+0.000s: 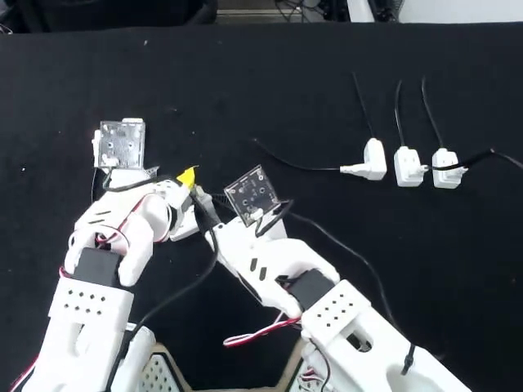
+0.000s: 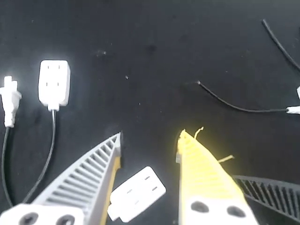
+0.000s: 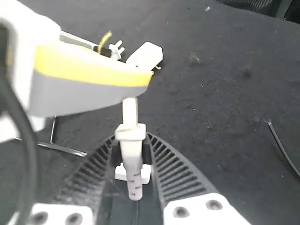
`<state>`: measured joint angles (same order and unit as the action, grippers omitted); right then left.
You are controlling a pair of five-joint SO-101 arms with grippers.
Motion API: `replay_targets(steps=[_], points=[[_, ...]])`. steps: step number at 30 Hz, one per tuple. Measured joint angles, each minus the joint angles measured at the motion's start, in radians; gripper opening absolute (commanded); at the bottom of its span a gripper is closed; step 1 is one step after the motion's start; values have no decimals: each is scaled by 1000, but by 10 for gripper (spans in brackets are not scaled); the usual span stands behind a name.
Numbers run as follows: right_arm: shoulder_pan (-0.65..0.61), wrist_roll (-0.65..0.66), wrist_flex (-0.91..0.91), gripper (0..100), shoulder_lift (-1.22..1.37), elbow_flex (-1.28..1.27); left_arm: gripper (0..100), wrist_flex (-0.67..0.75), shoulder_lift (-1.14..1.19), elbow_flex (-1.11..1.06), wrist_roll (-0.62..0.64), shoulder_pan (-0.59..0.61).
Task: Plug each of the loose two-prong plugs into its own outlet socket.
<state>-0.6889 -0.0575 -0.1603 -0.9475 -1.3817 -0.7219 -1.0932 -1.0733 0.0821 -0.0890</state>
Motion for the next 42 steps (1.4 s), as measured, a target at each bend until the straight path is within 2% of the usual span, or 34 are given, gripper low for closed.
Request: replay_targets(steps=[4,21,28,42], points=[[5,0,0,11,0,0,196,60,0,-34,-26,0],[-5,-2,6,11,0,-17,196,64,-8,32,-35,-3],[-8,0,6,11,0,-17,196,-31,-8,34,-87,-38],[6,0,6,11,0,-18,196,-23,-9,2,-124,0]])
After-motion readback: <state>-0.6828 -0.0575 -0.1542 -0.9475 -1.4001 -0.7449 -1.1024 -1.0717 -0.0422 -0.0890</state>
